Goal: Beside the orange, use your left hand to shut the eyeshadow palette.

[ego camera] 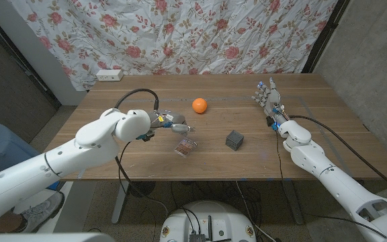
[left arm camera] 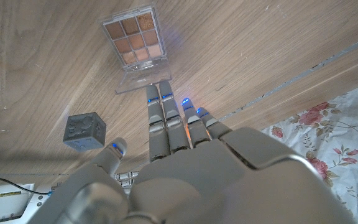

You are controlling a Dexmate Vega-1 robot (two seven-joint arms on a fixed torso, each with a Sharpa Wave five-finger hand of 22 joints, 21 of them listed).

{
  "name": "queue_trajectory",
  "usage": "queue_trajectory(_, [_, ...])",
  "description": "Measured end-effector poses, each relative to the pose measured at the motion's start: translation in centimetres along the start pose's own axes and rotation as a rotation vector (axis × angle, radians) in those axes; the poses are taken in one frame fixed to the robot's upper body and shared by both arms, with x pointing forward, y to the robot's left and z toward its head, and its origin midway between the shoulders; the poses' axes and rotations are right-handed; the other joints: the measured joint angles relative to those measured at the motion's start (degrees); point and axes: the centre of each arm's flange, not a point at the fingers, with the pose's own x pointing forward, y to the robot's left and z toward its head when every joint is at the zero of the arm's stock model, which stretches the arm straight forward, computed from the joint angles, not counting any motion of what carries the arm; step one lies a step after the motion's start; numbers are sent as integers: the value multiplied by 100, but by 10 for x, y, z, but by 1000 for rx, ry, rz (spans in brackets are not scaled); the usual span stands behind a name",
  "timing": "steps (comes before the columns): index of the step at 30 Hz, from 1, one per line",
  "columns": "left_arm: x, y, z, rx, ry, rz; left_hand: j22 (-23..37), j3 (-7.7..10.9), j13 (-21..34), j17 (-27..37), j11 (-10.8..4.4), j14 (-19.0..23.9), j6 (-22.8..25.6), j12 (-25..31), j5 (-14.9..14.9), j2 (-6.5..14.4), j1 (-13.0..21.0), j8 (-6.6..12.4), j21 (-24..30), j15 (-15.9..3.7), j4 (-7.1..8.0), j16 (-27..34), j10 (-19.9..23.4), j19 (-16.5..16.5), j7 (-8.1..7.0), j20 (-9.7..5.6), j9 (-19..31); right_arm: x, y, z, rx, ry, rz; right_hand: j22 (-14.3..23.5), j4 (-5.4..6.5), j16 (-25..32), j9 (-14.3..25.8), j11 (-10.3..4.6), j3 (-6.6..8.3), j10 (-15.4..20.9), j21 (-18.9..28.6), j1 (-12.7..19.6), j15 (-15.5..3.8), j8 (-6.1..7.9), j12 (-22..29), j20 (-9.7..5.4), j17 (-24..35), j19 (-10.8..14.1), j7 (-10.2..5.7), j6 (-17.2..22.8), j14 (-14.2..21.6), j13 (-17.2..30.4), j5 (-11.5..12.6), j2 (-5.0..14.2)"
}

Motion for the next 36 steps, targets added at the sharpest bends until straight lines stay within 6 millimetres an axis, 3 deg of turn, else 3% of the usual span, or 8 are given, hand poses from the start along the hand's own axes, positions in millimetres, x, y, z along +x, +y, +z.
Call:
queue_trajectory(19, [-12, -15, 3, -4, 6, 15, 1, 58, -11, 0, -65, -129, -143, -183, 0, 0, 0, -84, 0, -17, -25, -96, -269, -21, -81, -21, 0, 0, 0, 0, 0, 0, -1, 0, 0, 0, 0, 0, 0, 0, 0, 0, 0, 0, 0, 0, 0, 0, 0, 0, 0, 0, 0, 0])
queue_trajectory(34, [-24, -28, 0, 0, 14, 79, 2, 166, -74, -32, -217, -300, -351, -378, 0, 24, 24, -188, -42, -48, -103, -155, -625, -41, -207, -42, -35, 0, 0, 0, 1, 0, -4, 0, 0, 0, 0, 0, 0, 0, 0, 0, 0, 0, 0, 0, 0, 0, 0, 0, 0, 0, 0, 0])
queue_trajectory(36, [-27, -32, -2, -1, 18, 82, 2, 192, -95, -41, -306, -300, -365, -378, 0, 9, 60, -202, -42, -48, -129, -155, -645, -41, -252, -42, -40, 0, 0, 0, 1, 0, -4, 0, 0, 0, 0, 0, 0, 0, 0, 0, 0, 0, 0, 0, 0, 0, 0, 0, 0, 0, 0, 0])
